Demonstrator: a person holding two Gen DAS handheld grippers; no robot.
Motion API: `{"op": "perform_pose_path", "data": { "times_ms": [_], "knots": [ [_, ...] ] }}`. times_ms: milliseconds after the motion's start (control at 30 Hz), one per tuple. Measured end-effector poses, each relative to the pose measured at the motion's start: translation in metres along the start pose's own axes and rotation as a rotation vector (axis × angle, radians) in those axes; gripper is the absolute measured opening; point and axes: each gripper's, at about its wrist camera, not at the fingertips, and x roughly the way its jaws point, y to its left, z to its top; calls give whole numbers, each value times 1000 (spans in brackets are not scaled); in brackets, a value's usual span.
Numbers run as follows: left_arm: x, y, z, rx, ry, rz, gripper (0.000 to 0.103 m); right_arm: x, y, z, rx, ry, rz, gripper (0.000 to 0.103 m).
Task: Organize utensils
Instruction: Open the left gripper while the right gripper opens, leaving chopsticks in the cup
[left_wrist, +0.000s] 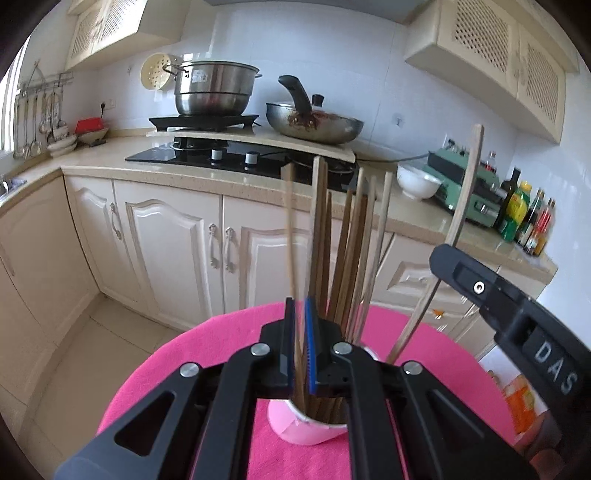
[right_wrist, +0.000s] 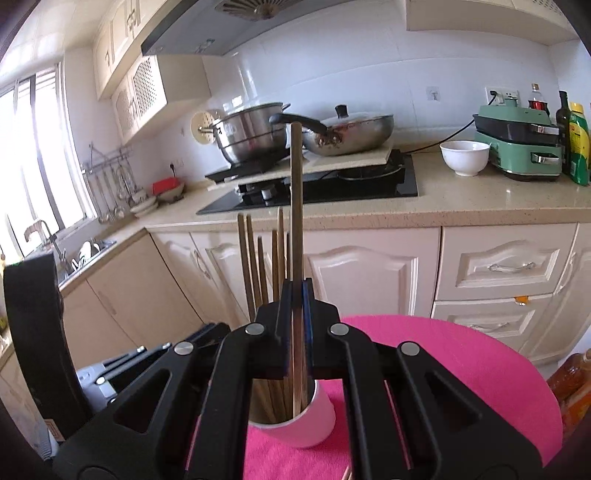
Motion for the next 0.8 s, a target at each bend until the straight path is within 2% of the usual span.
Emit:
{"op": "perform_pose_path", "data": {
  "times_ms": [333, 400, 433, 800],
  "knots": [
    [-8, 2, -4, 10, 55, -6, 7, -2, 6, -15, -28, 39, -25, 6],
    [-10, 2, -4, 11, 63, 1, 15, -2, 6, -17, -26, 44, -29, 6],
    [-12, 3, -4, 8, 63, 7, 24, -2, 7, -18, -29, 48, -31, 6],
    [-36, 2, -3, 19, 51, 57, 31, -4, 7, -25, -22, 86, -36, 7]
  ]
}}
